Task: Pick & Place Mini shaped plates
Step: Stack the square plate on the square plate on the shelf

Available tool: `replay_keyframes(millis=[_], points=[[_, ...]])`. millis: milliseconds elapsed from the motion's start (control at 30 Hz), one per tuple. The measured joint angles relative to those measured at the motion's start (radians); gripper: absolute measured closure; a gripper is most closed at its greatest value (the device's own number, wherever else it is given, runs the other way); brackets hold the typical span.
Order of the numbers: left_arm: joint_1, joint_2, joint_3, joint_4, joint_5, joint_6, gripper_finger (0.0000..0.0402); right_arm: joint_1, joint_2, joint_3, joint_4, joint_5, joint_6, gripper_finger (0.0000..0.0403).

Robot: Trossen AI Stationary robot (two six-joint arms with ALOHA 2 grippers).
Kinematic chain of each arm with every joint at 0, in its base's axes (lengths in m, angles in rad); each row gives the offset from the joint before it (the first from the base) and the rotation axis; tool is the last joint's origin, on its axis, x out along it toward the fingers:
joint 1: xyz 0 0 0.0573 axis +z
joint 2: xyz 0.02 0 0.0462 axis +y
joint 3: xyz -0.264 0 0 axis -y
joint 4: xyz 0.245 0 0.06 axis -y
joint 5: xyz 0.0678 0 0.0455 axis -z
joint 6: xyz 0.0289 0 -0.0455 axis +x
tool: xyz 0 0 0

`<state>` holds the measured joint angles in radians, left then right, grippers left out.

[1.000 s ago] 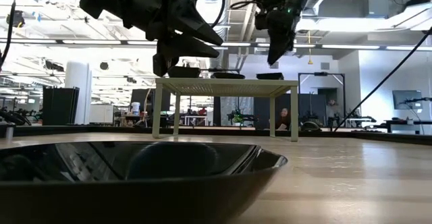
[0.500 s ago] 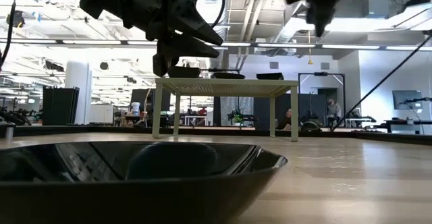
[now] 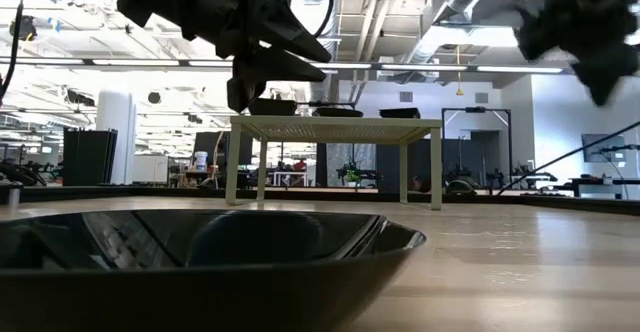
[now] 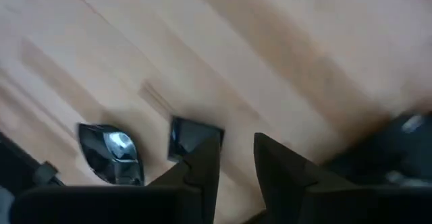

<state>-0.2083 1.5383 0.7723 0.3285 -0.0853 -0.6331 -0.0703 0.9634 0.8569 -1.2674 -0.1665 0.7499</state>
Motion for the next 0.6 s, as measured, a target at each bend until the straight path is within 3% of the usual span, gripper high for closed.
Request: replay_keyframes(millis=[267, 600], points=[[0.000, 0.000, 0.000, 0.008, 0.000, 0.000, 0.0304, 0.130, 0.019, -0.267, 0.200, -0.096, 0.187, 0.0315], [0.001, 0.000, 0.000, 0.013, 0.000, 0.000, 0.0304, 0.233, 0.081, -0.339, 0.351, -0.106, 0.268, 0.0315]])
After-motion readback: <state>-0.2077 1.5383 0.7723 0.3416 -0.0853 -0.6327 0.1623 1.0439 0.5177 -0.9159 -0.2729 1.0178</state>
